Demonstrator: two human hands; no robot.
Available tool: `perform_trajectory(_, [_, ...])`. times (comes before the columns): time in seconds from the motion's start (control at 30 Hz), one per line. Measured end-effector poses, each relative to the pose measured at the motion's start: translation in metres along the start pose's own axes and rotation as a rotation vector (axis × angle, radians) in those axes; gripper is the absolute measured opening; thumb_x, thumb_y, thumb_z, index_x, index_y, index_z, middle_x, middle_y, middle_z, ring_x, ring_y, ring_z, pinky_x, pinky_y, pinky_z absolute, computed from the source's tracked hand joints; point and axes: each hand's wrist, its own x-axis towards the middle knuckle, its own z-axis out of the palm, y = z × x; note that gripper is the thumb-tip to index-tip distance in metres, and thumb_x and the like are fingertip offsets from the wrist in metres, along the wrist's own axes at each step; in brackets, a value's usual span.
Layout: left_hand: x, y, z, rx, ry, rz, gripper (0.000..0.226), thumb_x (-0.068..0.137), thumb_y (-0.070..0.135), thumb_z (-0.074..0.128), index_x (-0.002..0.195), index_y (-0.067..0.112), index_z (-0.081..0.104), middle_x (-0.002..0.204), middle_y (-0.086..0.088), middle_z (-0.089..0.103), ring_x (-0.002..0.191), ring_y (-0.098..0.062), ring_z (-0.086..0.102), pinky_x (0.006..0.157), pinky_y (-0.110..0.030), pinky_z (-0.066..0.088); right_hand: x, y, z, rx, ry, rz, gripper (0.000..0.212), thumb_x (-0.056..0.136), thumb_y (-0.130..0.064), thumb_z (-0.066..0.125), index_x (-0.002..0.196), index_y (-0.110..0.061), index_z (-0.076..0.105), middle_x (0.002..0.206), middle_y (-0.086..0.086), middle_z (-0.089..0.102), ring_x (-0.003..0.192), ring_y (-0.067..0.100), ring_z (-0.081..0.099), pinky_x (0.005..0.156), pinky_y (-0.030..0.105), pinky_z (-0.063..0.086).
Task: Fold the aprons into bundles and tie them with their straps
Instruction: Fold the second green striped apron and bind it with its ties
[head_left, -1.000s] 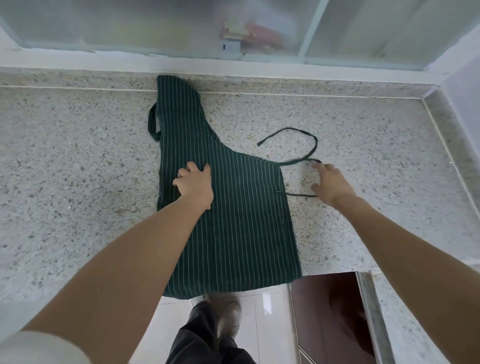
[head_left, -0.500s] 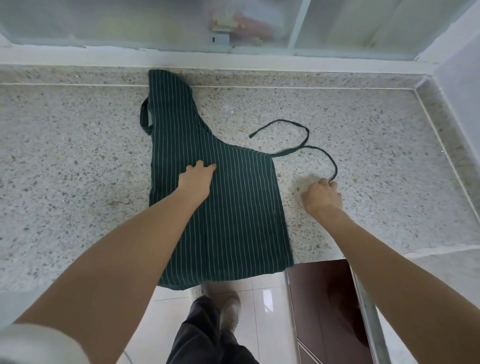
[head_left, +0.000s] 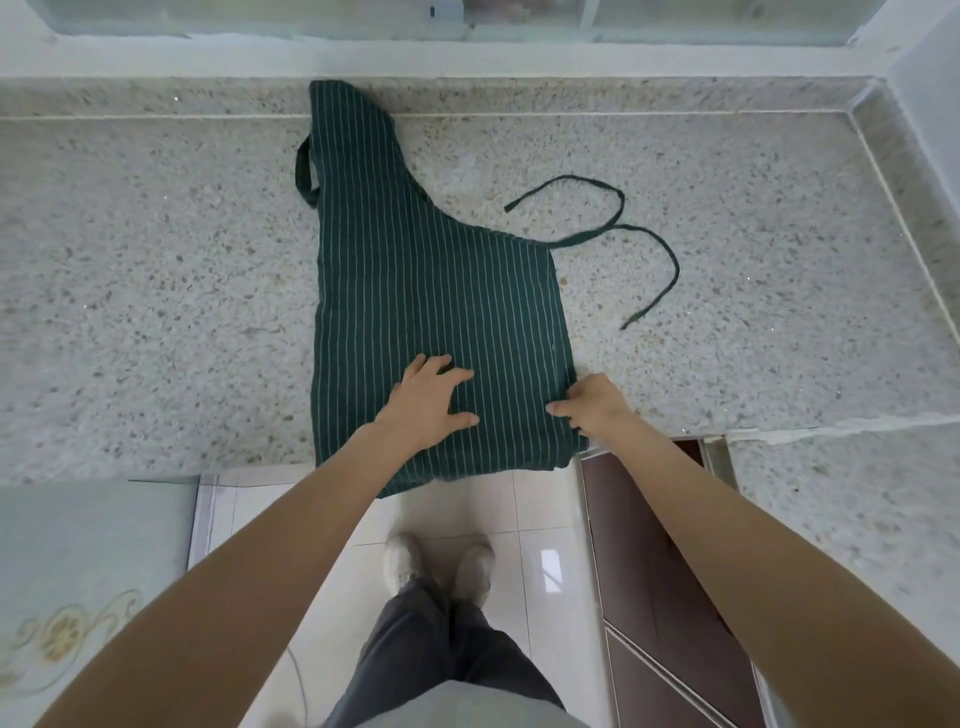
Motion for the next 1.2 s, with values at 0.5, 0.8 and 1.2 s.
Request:
perform_trajectory(0.5, [-0.036, -0.046, -0.012, -0.289, 0.315, -0.821, 0.07, 0.085, 0.023, 0.066, 0.137, 0.0, 0.026, 0.136, -0.022, 0.034, 0.125, -0.034, 0.038, 0.094, -0.042, 0.041, -0.023, 0.005, 0.01, -0.111, 0.255, -0.07, 0.028, 0.097, -0.008, 0.044, 0.122, 0.001, 0.048, 0.12, 0.022, 0.057, 0.112, 0.036, 0.052, 0.086, 0.036, 0.04])
perform_trajectory(0.8, [-0.045, -0.083, -0.014, -0.878, 0.293, -0.69, 0.051, 0.078, 0.023, 0.075, 0.117, -0.002, 0.054, 0.12, -0.018, 0.06, 0.106, -0.034, 0.059, 0.09, -0.045, 0.051, -0.03, 0.005, 0.016, -0.004, 0.286, -0.051, 0.032, 0.09, -0.005, 0.058, 0.121, 0.0, 0.053, 0.12, 0.017, 0.06, 0.112, 0.034, 0.055, 0.086, 0.031, 0.041])
perform_trajectory(1.2, [-0.067, -0.084, -0.013, -1.053, 0.188, -0.532, 0.072, 0.074, 0.01, 0.078, 0.135, 0.001, 0.041, 0.133, -0.012, 0.052, 0.118, -0.029, 0.053, 0.1, -0.044, 0.045, -0.035, 0.012, 0.023, 0.018, 0.376, -0.006, 0.026, 0.093, -0.01, 0.055, 0.116, 0.002, 0.057, 0.116, 0.02, 0.062, 0.111, 0.034, 0.055, 0.088, 0.034, 0.041])
